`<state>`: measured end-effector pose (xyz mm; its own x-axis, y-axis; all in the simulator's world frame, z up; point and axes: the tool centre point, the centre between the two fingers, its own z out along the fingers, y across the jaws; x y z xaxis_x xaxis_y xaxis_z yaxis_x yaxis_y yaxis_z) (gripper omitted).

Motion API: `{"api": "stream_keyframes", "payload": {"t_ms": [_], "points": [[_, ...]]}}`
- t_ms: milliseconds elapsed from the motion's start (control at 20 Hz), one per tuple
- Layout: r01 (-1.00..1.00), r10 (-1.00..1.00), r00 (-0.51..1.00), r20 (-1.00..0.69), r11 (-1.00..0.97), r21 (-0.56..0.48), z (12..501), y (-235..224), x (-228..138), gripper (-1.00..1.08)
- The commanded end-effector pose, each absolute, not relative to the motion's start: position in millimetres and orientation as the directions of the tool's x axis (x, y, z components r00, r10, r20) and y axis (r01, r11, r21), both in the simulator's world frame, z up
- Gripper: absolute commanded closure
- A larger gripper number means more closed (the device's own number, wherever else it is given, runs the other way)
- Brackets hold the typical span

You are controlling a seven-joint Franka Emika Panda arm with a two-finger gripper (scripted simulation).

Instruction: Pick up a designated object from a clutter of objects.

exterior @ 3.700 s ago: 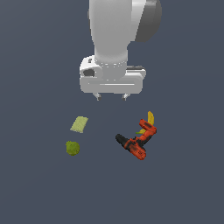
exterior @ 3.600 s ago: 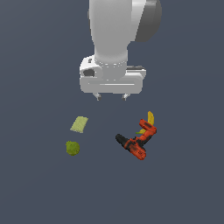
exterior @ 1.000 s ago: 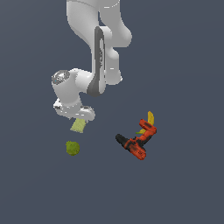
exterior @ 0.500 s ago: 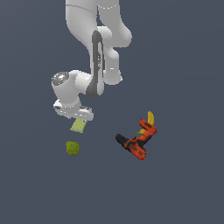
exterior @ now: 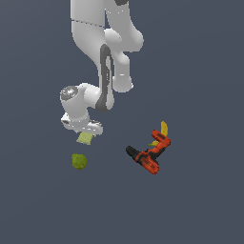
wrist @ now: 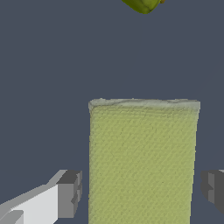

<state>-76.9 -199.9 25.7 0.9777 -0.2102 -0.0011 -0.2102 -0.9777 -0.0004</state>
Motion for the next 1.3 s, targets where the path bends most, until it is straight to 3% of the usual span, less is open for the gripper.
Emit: {"api": "stream_keyframes", "payload": {"t_ms": [0,250,300,1250], "points": [[-0.21,-0.21,0.978,0.0,-0.978,0.0,16.3,-200.0,-76.9,-0.92],[-0.21,-0.21,0.978,0.0,-0.978,0.0,9.7,-200.2,-76.8,-0.92],[-0.21,-0.21,0.978,0.0,-0.978,0.0,9.7,-200.2,-76.8,1.08],[-0.211,-0.211,0.978,0.0,-0.978,0.0,31.6,-191.8,-70.1,1.08]]}}
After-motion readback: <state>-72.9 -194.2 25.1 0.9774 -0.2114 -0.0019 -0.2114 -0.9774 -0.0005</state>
